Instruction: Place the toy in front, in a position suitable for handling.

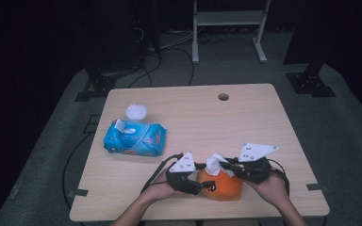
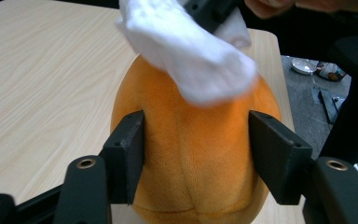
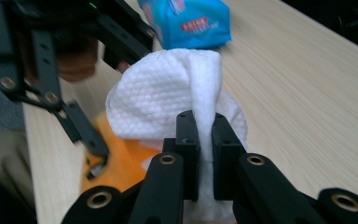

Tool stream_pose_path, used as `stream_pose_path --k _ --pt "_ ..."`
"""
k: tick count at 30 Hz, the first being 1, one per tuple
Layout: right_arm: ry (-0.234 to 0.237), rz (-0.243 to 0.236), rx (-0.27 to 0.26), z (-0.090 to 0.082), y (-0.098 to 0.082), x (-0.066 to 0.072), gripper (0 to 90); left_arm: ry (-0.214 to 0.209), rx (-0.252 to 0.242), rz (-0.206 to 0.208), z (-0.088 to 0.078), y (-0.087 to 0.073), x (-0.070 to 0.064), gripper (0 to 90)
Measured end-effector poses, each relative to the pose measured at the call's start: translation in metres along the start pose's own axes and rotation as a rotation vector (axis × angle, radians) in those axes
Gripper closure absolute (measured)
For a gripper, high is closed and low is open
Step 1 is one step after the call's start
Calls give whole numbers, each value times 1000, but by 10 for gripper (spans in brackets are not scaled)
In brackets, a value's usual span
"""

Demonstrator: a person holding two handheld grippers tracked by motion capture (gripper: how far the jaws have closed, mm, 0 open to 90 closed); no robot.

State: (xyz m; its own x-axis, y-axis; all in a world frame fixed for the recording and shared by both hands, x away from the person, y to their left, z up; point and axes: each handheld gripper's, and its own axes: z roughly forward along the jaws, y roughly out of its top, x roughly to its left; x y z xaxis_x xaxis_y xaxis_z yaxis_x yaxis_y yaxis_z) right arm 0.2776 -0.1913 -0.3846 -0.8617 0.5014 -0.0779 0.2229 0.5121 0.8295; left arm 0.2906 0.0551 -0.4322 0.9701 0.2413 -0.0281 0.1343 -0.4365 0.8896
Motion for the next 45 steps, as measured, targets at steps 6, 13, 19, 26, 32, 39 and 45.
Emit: stream_pose_path --k 6,13,19,26,32,39,45 --pt "76 -61 -3 12 8 14 835 0 19 -3 -3 -4 4 401" --pt "28 24 2 -10 -13 -14 835 -13 24 -66 -10 -14 17 397" --pt "63 -7 16 -6 -24 -7 836 -85 -5 -123 -11 -8 19 238" --pt "155 -103 9 -4 -20 9 836 -110 27 -114 1 -8 17 126" --pt "111 -71 12 -3 -19 5 836 -32 23 -73 3 -9 12 371" --pt "8 -31 -111 -14 -4 3 836 104 -91 68 -6 7 5 475" --pt "52 17 -41 -2 -22 -10 838 77 -33 42 -9 -11 16 447"
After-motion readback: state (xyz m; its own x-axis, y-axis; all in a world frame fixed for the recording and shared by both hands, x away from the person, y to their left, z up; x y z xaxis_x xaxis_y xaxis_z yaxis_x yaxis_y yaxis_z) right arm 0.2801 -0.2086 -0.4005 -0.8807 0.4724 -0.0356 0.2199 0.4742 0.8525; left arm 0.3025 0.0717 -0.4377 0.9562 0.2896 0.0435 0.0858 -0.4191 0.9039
